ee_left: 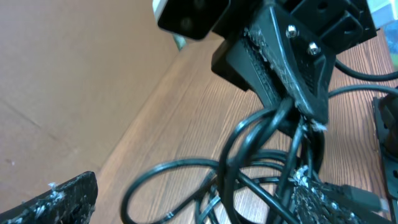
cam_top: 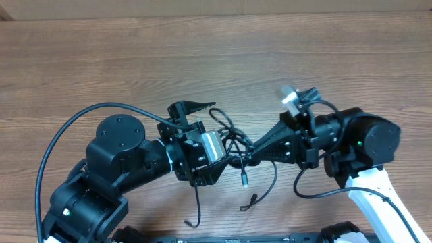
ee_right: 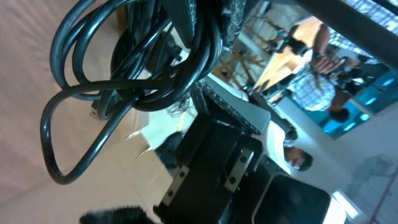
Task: Untangle cables
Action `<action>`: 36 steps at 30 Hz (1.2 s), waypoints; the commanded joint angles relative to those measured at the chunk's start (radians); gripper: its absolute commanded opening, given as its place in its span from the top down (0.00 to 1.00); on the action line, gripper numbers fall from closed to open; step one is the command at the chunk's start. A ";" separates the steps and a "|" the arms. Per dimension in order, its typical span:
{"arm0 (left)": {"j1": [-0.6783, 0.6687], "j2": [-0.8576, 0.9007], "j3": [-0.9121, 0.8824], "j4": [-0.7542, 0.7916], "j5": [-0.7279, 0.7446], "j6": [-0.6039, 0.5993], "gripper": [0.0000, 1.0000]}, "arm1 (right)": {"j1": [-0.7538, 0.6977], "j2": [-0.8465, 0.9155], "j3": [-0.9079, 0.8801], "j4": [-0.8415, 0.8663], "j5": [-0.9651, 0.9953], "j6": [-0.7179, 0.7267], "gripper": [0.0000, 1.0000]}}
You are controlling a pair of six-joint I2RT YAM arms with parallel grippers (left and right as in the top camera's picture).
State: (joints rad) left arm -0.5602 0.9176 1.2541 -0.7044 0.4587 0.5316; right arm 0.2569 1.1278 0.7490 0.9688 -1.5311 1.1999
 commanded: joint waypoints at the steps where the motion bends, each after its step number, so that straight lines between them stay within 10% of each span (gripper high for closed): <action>1: 0.006 -0.019 0.024 -0.031 -0.001 0.039 0.02 | 0.040 0.010 -0.017 0.004 -0.038 -0.031 0.96; 36: 0.005 -0.011 0.024 -0.167 0.264 0.180 0.61 | 0.117 0.013 -0.017 -0.056 -0.038 -0.109 0.96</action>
State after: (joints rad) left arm -0.5602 0.9077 1.2594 -0.8680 0.6861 0.6918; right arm 0.3691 1.1419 0.7315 0.9058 -1.5364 1.0988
